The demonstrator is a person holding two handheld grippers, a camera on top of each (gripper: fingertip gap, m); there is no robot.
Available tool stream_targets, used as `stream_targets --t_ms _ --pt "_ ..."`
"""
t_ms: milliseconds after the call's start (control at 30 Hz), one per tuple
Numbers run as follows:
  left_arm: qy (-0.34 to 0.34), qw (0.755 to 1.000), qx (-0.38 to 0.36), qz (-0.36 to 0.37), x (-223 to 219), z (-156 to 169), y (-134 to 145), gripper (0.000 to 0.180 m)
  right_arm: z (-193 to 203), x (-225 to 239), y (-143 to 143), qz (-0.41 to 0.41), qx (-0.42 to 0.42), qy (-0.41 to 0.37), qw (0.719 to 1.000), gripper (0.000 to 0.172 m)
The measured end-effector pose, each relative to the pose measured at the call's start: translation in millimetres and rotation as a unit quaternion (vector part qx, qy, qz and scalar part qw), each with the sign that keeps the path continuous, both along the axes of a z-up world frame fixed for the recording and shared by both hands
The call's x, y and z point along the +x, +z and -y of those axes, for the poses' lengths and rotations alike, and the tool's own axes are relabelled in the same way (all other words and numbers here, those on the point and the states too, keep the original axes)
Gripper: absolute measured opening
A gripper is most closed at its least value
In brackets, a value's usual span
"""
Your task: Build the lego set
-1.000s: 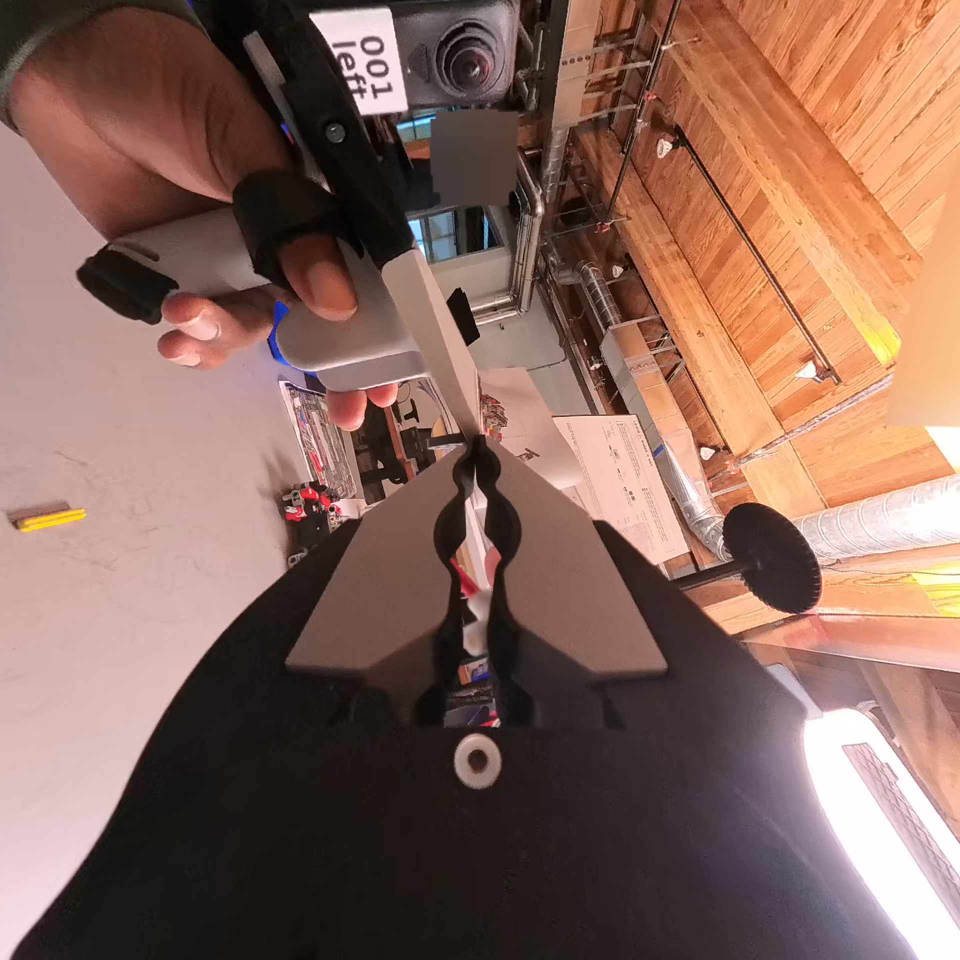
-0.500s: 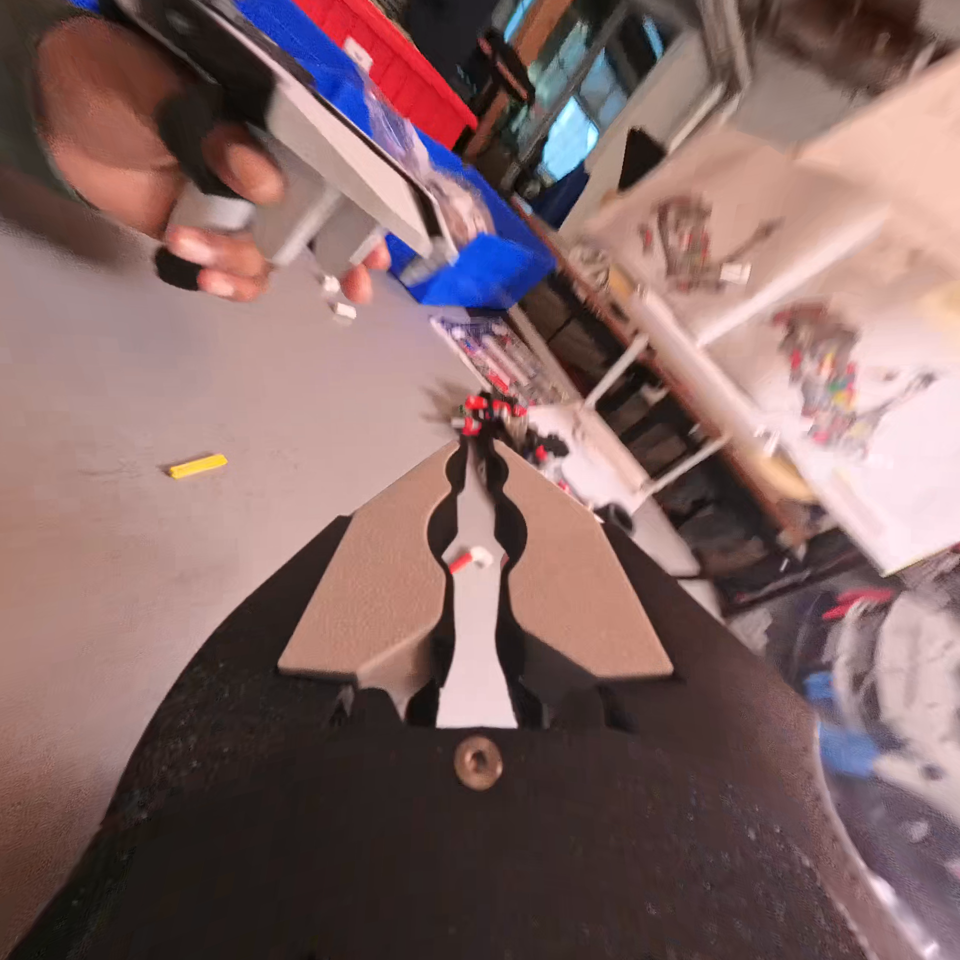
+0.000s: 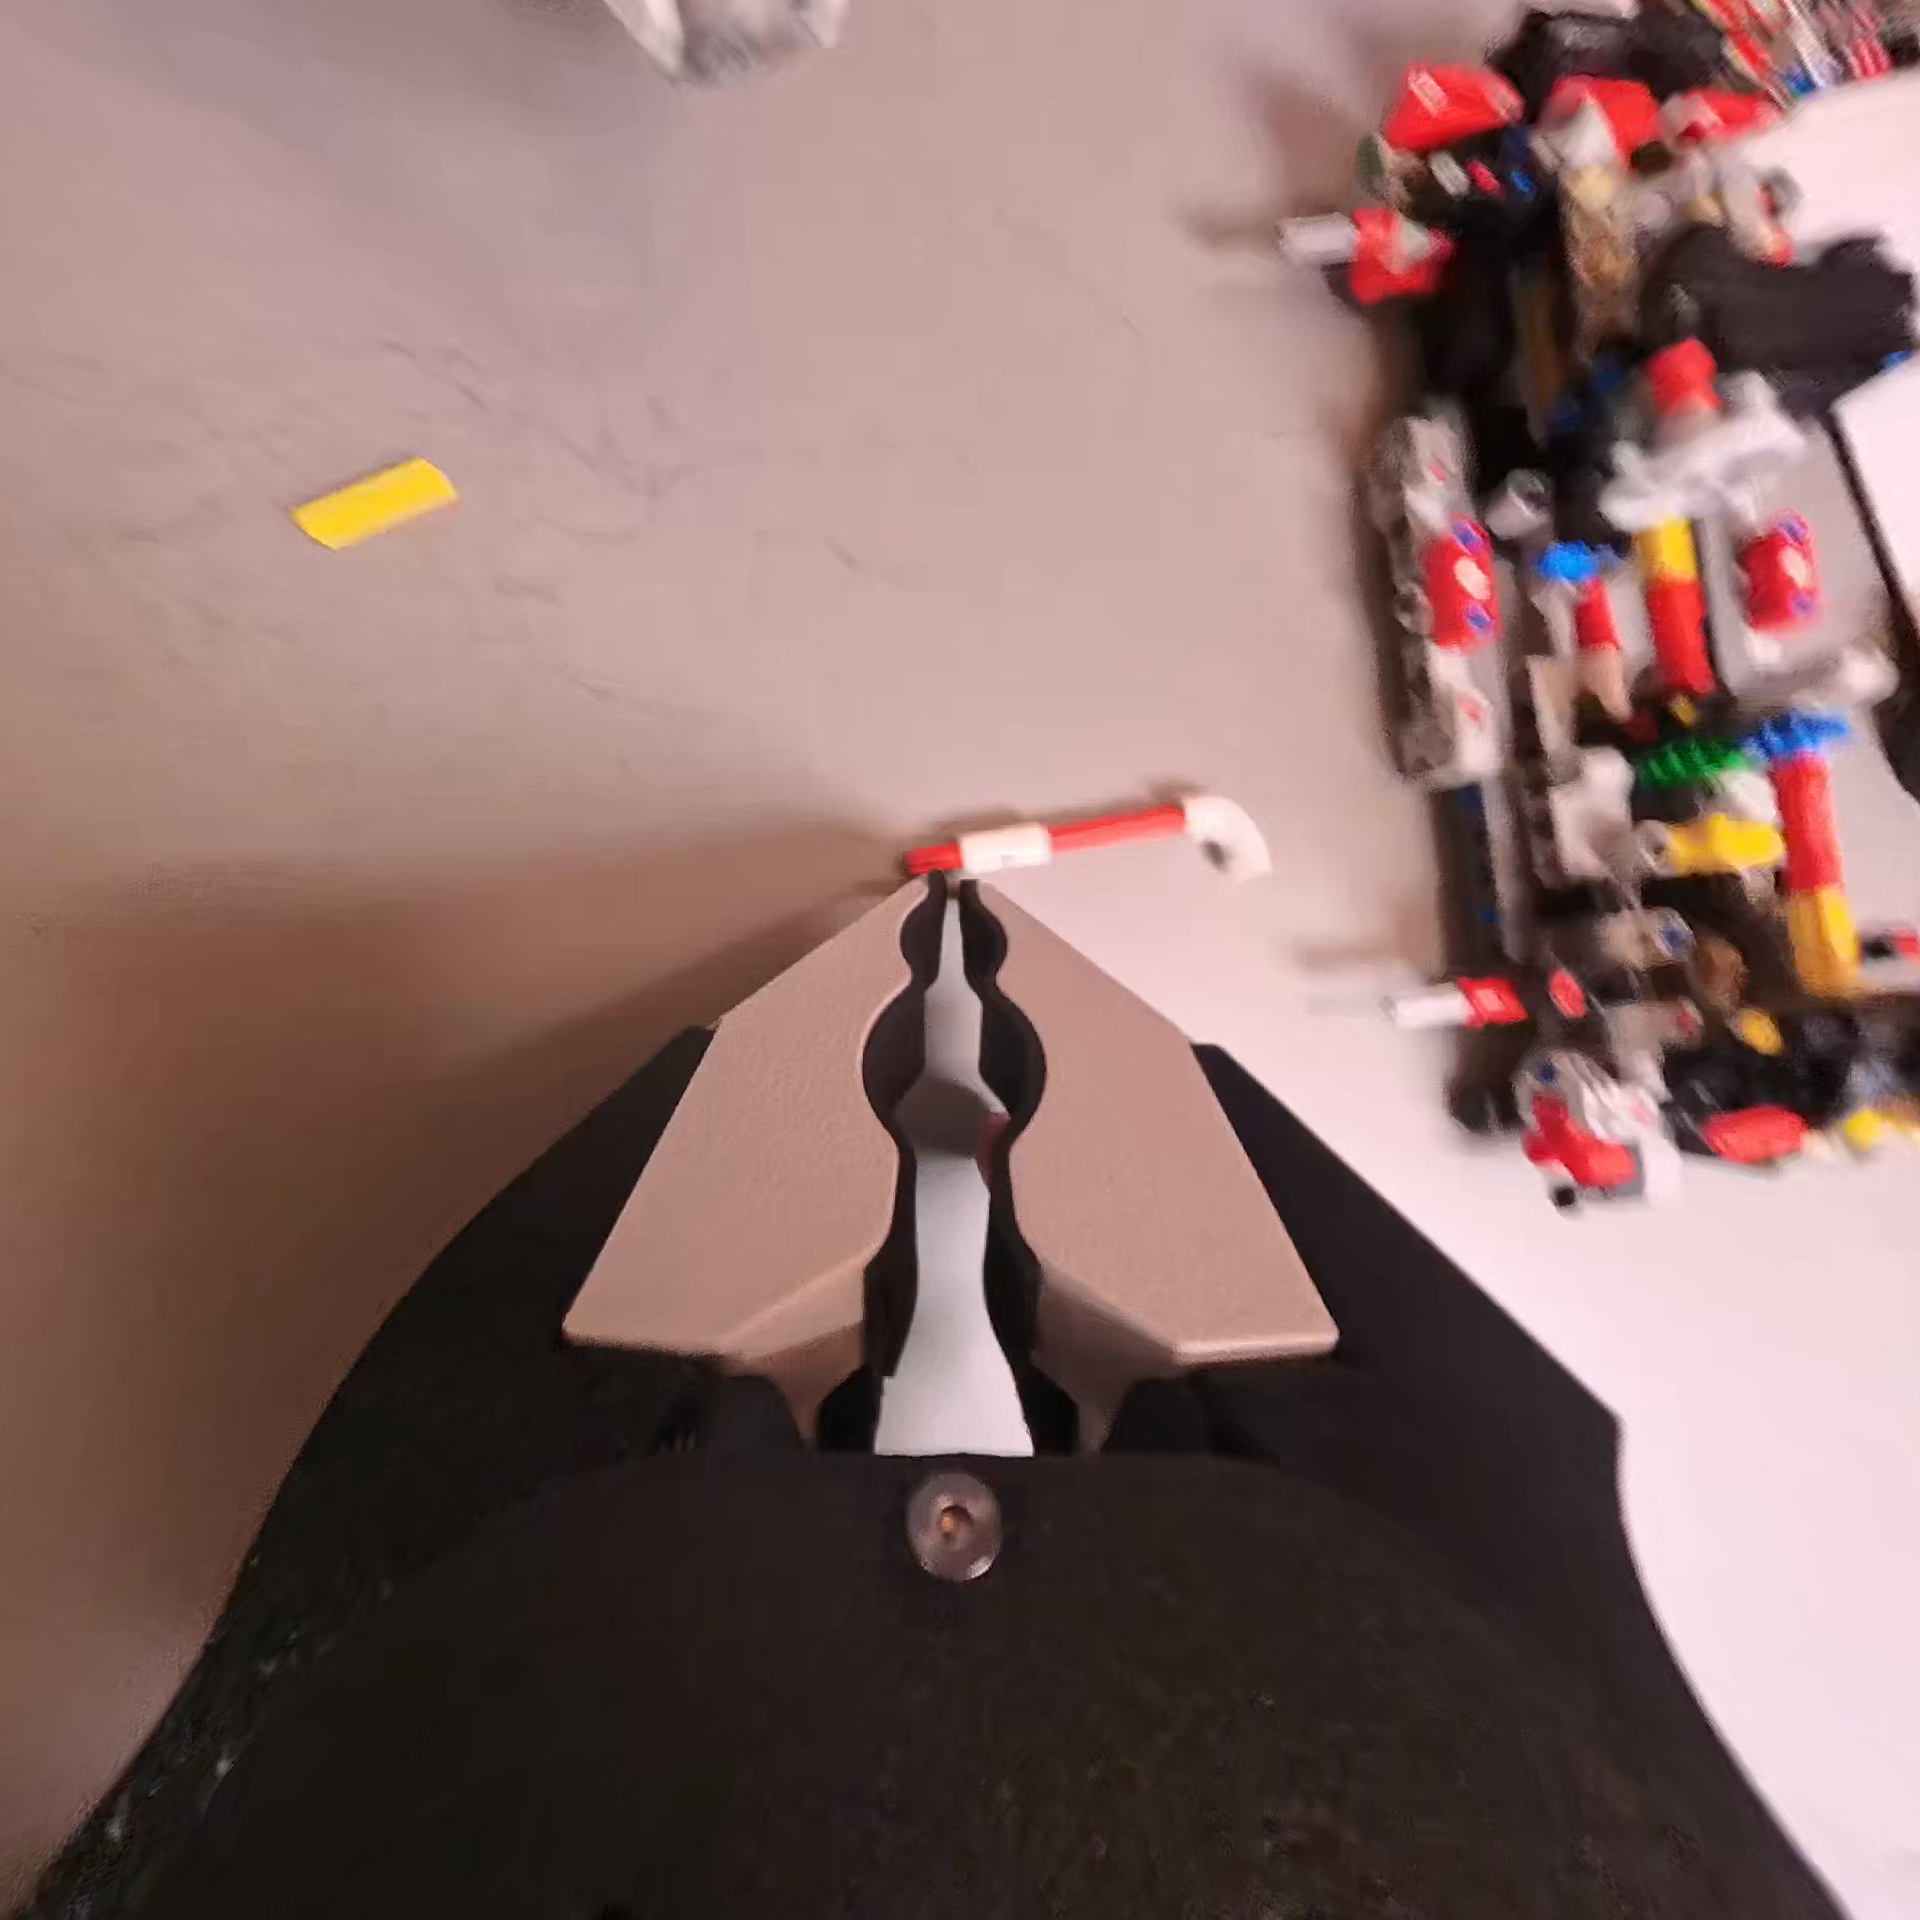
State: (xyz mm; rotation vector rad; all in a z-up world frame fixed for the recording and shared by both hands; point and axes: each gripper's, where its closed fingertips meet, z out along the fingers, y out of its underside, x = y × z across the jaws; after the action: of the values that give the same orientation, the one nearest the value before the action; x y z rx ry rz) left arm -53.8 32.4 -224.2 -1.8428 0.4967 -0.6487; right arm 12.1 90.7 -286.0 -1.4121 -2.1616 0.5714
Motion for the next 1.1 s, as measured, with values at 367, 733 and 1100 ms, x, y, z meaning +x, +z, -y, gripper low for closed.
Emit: stream_targets --t_ms 367,733,1100 --pt "-0.014 0.999 -0.027 -0.014 1.7 2.0 -10.5 0.013 -14.0 -18.2 10.3 0.0 0.097 0.105 0.99 0.031" --pt "-0.055 0.985 -0.097 -0.134 7.7 19.0 -47.6 0.014 -19.3 -26.0 -1.8 0.119 0.004 0.161 0.98 0.007" --pt "-0.072 0.995 0.0 -0.066 23.9 16.8 -4.3 0.025 56.3 -20.5 42.0 -0.135 -0.061 0.016 0.989 0.001"
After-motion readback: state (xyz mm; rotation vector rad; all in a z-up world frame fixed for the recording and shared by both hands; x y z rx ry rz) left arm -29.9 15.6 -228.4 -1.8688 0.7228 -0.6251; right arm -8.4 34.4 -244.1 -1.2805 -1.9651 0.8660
